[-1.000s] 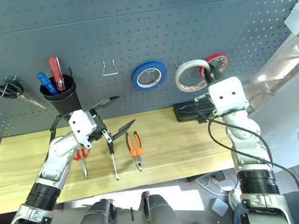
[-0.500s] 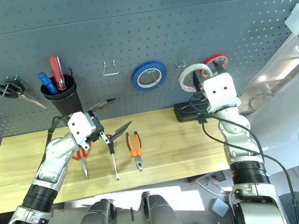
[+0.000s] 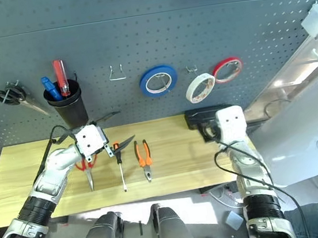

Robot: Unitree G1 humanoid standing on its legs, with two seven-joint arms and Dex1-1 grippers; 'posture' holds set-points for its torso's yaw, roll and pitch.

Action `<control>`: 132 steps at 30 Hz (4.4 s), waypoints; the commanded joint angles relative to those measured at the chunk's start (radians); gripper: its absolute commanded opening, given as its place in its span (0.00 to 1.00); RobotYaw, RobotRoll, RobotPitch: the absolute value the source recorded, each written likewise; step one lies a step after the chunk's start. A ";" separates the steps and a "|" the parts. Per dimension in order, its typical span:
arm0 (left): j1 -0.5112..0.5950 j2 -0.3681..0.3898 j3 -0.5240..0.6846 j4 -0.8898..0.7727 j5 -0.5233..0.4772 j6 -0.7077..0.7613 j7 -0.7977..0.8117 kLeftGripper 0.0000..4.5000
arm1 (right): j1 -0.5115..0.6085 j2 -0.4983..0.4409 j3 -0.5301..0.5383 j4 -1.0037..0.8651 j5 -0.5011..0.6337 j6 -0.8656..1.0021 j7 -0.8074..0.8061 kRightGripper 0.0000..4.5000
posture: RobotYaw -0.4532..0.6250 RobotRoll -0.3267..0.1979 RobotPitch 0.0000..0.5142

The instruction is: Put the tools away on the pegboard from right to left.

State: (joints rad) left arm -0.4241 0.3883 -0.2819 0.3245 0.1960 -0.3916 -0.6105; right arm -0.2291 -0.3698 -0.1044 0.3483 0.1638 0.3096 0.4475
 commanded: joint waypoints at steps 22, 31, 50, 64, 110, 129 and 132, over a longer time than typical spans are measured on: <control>0.014 0.102 -0.020 0.132 0.084 -0.148 0.070 1.00 | -0.304 0.271 0.032 0.336 0.022 0.725 -0.206 0.99 | 0.55 0.62 0.45; 0.040 0.094 -0.017 0.107 -0.008 -0.046 -0.043 1.00 | -0.254 0.315 0.045 0.148 0.037 0.797 -0.245 0.99 | 0.56 0.62 0.46; 0.083 0.110 0.001 0.051 -0.057 0.055 -0.138 1.00 | -0.379 0.346 0.076 0.166 -0.009 0.711 -0.307 0.99 | 0.56 0.62 0.47; 0.103 0.102 0.015 0.037 -0.069 0.084 -0.132 1.00 | -0.439 0.295 0.177 0.319 -0.070 0.605 -0.207 0.99 | 0.57 0.62 0.46; 0.290 0.105 0.159 -0.183 -0.229 -0.015 -0.105 1.00 | -0.348 0.069 0.234 -0.576 0.021 0.696 0.128 0.09 | 0.51 0.62 0.42; 0.214 0.069 0.125 -0.076 -0.188 0.056 -0.083 1.00 | -0.465 0.074 0.452 -0.031 -0.150 0.311 0.116 0.71 | 0.52 0.62 0.42; 0.205 0.062 0.120 -0.066 -0.177 0.086 -0.076 1.00 | -0.517 0.113 0.468 0.136 -0.194 0.200 0.110 0.96 | 0.53 0.62 0.44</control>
State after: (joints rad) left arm -0.2228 0.4530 -0.1417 0.2399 0.0021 -0.3289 -0.6863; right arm -0.7354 -0.2698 0.3404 0.4107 -0.0027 0.5663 0.5555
